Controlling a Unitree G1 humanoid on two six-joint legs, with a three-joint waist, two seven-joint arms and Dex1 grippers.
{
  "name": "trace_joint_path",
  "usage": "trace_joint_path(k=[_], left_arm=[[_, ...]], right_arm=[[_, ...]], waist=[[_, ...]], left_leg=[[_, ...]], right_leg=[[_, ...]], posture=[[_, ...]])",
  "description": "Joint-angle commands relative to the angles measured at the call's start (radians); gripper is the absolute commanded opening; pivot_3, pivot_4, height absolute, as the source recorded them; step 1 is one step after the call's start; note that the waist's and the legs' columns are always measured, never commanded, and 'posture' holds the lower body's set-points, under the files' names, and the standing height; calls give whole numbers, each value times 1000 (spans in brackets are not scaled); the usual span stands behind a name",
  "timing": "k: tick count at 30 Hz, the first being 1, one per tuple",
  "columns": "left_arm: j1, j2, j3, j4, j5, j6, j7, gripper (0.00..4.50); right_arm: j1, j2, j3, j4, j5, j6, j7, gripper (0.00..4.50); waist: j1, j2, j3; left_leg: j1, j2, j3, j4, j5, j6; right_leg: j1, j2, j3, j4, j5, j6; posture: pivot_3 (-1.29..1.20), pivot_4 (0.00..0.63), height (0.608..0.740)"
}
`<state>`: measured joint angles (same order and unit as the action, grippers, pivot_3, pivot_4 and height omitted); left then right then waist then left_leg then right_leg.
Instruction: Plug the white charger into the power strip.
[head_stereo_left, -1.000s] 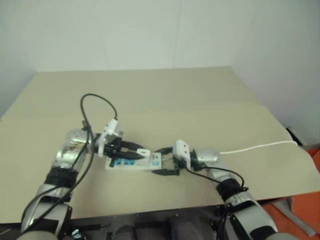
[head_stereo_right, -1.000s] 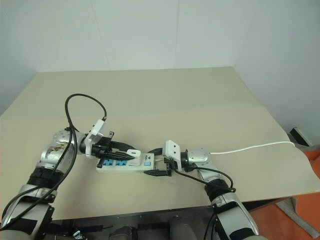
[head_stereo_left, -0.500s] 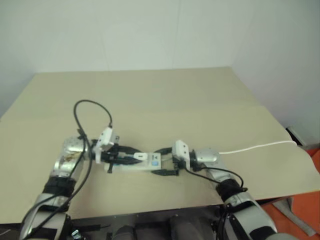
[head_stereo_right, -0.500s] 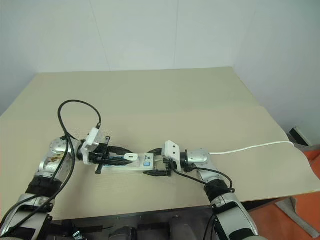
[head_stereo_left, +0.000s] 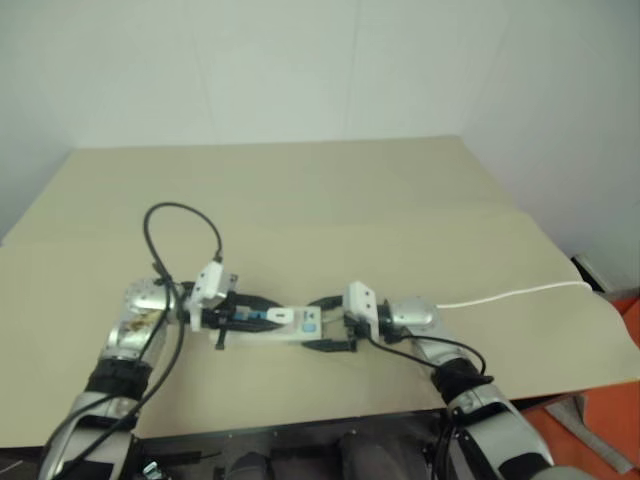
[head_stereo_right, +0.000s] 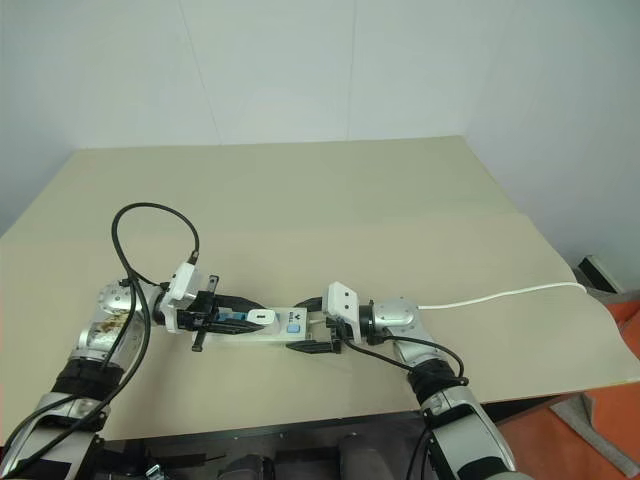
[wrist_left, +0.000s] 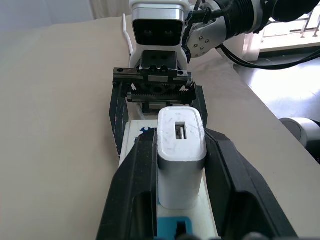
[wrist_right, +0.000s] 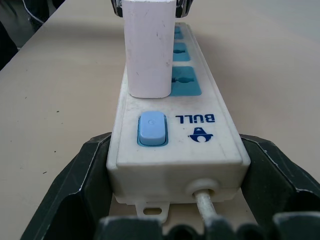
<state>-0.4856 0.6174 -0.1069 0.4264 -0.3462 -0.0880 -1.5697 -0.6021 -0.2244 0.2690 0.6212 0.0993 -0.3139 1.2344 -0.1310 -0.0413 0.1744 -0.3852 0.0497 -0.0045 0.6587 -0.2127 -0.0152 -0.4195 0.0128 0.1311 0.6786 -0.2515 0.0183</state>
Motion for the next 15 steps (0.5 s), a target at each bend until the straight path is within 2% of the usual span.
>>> trace_joint_path(k=[1, 7, 13, 15], left_arm=[[10, 4, -1, 21, 19, -2, 3, 2558], [2, 16, 5, 11, 25, -12, -11, 4424], [33, 79, 63, -104, -16, 25, 2, 4468], [53, 113, 100, -154, -45, 45, 10, 4500]], right_arm=[[19, 3, 38, 6, -31, -11, 11, 3414], [14, 7, 37, 15, -34, -18, 5, 3414], [7, 12, 23, 18, -26, 2, -9, 3414], [-2, 13, 12, 14, -4, 43, 1, 4184]], waist=[[2, -1, 0], [2, 0, 0], [-2, -1, 0], [-3, -1, 0]], left_leg=[[-1, 0, -1, 0, 0, 0], [0, 0, 0, 0, 0, 0], [-2, 1, 0, 0, 0, 0], [-3, 1, 0, 0, 0, 0]], right_leg=[[-1, 0, -1, 0, 0, 0], [0, 0, 0, 0, 0, 0], [-1, 0, 0, 0, 0, 0], [-2, 0, 0, 0, 0, 0]], posture=[[0, 150, 740], [0, 150, 740], [0, 150, 740], [0, 150, 740]])
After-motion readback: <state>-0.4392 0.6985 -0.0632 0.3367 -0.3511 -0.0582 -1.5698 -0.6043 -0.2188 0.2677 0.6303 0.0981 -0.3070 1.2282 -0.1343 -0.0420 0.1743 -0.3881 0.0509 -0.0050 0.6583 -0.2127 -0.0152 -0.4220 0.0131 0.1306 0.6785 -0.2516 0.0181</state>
